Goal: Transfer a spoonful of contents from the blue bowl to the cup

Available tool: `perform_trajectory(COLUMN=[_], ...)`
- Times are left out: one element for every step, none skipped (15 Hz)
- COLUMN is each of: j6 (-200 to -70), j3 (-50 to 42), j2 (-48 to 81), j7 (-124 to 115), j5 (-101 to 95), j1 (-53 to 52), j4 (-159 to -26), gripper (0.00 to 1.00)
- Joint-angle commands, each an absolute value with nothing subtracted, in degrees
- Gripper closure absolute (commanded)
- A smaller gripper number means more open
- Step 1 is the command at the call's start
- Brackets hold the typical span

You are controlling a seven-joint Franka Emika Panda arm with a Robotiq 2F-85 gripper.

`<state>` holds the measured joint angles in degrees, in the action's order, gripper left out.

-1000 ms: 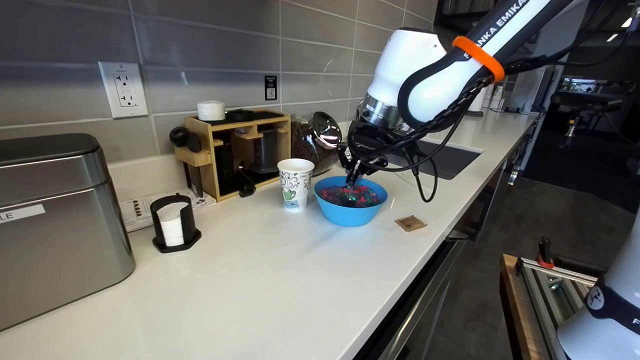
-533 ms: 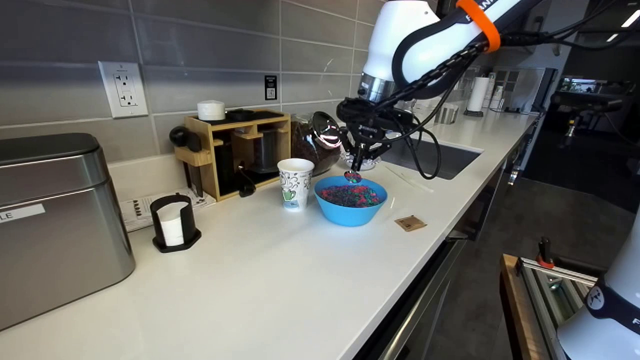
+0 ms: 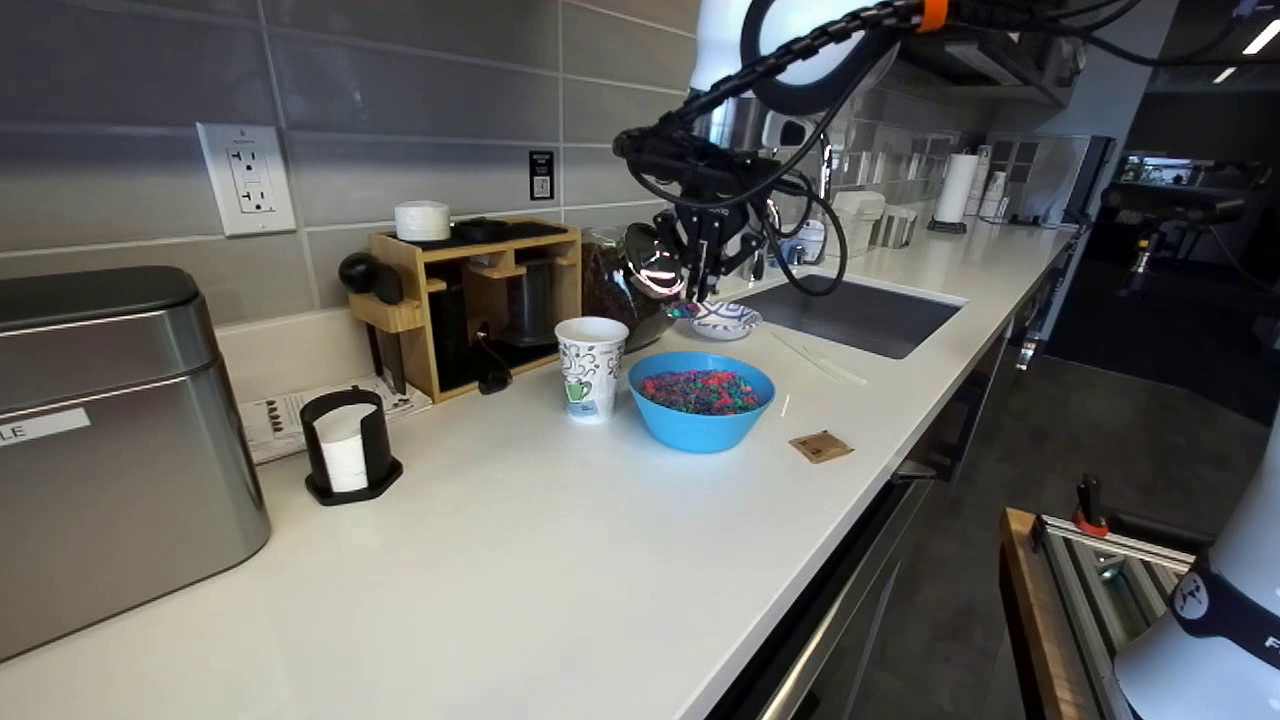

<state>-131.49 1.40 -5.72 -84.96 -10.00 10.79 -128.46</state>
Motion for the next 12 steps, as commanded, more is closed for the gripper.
perform_trajectory(j6=[-128.56, -129.11, -129.85, -129.96, -130.04, -130.09, -130.38, -130.49, -130.40, -130.23, -130.36, -130.48], j3=[0.30, 0.16, -0.03, -0.20, -0.34, -0.54, -0.85, -1.17, -1.54, -1.98, -2.37, -2.77], j2=[-1.19, -0.23, 0.69, 1.54, 2.51, 3.44, 4.19, 5.02, 5.77, 6.52, 7.10, 7.68], j7=[-90.35, -91.18, -91.69, -92.18, -92.71, -93.36, -93.97, -94.85, -95.54, -96.46, -97.21, -98.26], j5=[-10.41, -10.40, -10.05, -9.88, -9.95, -10.20, -10.33, -10.58, -10.54, -10.66, -10.75, -11.08], j1=[8.74, 8.32, 7.85, 7.40, 6.92, 6.45, 6.08, 5.72, 5.37, 5.05, 4.76, 4.49], j4=[-121.40, -120.31, -119.37, -118.50, -117.63, -116.83, -116.29, -115.54, -114.90, -114.16, -113.73, -113.24], gripper=[0.98, 0.98, 0.98, 0.98, 0.98, 0.98, 0.98, 0.98, 0.98, 0.98, 0.98, 0.98])
